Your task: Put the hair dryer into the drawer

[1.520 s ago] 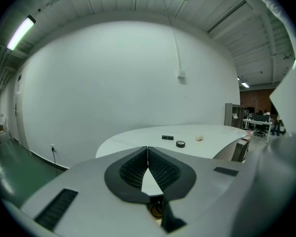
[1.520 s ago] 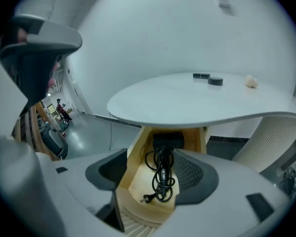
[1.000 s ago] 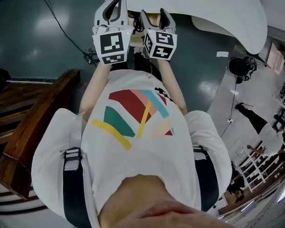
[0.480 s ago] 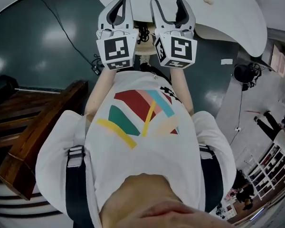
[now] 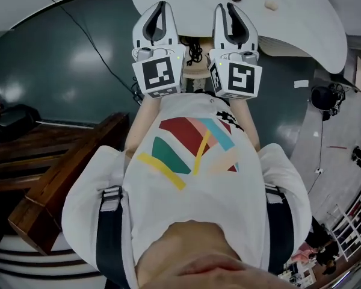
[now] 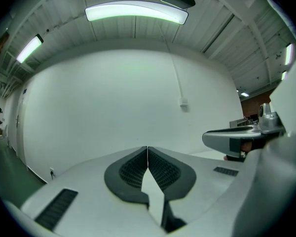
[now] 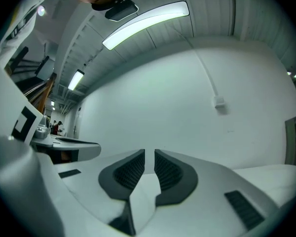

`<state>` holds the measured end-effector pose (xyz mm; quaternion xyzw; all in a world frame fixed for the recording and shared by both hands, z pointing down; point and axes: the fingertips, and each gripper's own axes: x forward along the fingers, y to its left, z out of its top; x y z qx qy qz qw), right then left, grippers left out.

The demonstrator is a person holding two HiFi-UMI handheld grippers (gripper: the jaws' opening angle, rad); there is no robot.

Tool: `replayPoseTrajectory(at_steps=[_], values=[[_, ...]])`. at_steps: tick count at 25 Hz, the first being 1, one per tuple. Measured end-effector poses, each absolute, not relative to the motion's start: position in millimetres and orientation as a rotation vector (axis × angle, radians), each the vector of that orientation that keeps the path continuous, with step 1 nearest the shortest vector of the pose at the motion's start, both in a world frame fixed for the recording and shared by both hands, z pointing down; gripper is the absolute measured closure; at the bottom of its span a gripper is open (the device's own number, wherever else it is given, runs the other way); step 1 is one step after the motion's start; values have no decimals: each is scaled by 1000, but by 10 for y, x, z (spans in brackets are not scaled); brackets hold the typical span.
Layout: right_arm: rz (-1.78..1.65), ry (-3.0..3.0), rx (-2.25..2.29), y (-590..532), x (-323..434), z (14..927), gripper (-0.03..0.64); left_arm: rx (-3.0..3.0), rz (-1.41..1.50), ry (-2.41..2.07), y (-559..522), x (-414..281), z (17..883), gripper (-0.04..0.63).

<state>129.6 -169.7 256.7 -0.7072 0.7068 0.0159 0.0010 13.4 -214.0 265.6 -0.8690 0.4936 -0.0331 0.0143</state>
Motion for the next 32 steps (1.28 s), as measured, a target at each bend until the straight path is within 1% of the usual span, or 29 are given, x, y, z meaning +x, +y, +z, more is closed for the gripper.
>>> replayPoseTrajectory(at_steps=[3, 6, 10, 32], values=[[21, 2216, -2215, -1671, 1293, 2594, 575, -2693, -87, 1536, -2117, 129, 2608, 579], [-51, 2191, -2187, -1667, 1330, 2613, 594, -2687, -75, 1534, -2099, 153, 2572, 579], [-46, 2198, -2195, -1655, 1280, 2634, 606, -2685, -71, 1524, -2063, 125, 2560, 578], [-8, 2219, -2226, -1534, 1344, 2645, 606, -2695, -93, 1470, -1936, 295, 2575, 578]])
